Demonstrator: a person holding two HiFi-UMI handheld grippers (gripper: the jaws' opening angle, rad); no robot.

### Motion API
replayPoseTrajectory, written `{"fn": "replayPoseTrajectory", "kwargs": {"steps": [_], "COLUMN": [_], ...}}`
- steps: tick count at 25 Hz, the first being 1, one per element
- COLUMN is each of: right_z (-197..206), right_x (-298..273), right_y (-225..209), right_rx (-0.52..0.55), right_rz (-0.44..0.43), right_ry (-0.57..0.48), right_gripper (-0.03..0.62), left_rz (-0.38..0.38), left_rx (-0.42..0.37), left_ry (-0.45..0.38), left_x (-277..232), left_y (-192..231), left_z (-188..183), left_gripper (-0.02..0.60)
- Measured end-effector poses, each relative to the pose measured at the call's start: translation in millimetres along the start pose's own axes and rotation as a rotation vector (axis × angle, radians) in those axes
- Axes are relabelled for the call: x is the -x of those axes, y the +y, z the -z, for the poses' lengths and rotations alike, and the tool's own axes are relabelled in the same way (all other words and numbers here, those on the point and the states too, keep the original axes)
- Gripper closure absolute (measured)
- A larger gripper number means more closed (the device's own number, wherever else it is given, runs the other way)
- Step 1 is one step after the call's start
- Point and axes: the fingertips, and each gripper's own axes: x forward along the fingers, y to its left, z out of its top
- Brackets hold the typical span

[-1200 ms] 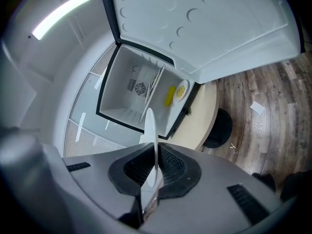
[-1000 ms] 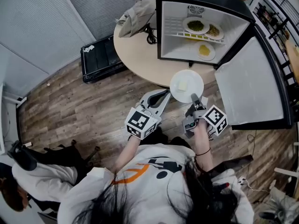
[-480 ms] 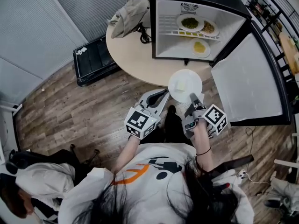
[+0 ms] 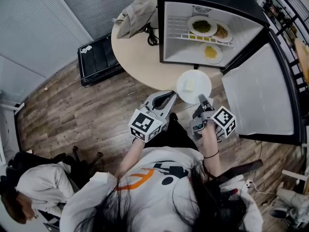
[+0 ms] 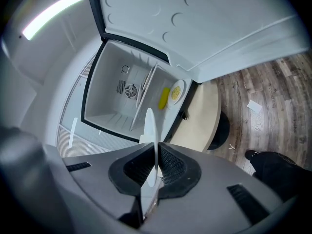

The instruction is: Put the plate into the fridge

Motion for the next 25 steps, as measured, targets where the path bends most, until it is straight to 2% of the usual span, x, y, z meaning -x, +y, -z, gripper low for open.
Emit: {"fn": "replayPoseTrajectory", "kwargs": {"steps": [12,25], "right_z": [-46.7,-81.8], "right_x": [-61.5,-154.5], "right_y": [-5.6,-12.3], "right_rx": [0.013,0.047], "right_rz": [0.033,0.074], "right_ry": [0.03,0.109], "right_gripper": [0.568,0.568], "left_rz": [-0.033,-0.073], "left_rx": [0.033,0.062], "left_ry": [0.014,0.048], "left_x": [-49.0,-96.7], "left_y": [37.9,77.2], "left_z": [-1.8,0.1], "left_gripper": [0.569,0.569]}}
